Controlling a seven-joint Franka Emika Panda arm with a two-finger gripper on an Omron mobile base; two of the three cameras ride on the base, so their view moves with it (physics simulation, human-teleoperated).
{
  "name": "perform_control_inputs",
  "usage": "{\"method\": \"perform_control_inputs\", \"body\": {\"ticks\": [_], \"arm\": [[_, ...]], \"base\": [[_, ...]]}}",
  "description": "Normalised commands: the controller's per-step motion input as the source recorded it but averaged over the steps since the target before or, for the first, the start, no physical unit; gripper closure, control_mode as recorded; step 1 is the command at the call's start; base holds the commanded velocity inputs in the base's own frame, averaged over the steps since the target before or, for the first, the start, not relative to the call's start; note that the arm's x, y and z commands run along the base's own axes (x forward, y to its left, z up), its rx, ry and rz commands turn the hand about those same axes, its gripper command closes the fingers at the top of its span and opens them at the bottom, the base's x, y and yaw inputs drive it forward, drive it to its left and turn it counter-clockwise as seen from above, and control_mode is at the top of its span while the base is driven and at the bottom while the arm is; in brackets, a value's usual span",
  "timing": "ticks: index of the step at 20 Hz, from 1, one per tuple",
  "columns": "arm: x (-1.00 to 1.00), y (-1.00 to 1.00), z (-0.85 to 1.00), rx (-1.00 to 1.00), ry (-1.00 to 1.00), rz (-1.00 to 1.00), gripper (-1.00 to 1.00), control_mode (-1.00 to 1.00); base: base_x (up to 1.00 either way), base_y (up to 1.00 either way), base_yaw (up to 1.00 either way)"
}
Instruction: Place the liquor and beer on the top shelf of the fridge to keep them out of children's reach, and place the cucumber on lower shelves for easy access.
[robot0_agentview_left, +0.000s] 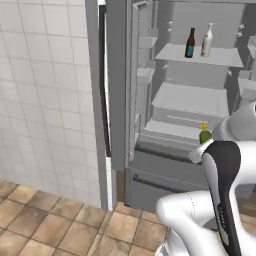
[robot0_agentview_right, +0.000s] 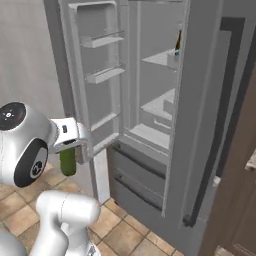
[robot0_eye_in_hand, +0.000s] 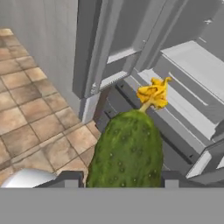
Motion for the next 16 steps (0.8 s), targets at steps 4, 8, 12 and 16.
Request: {"method": "perform_control_inputs", "body": {"ticks": [4,8,12,16], "arm": [[0.0,0.0,0.0,0.0,0.0,0.0,1.0,1.0],[0.0,0.0,0.0,0.0,0.0,0.0,1.0,1.0],[0.0,0.0,0.0,0.0,0.0,0.0,1.0,1.0],[0.0,0.0,0.0,0.0,0.0,0.0,1.0,1.0]], "base": [[0.51,0.0,-0.62],[0.54,0.08,-0.6],[0.47,0.52,-0.47],[0.45,0.94,-0.3]]}}
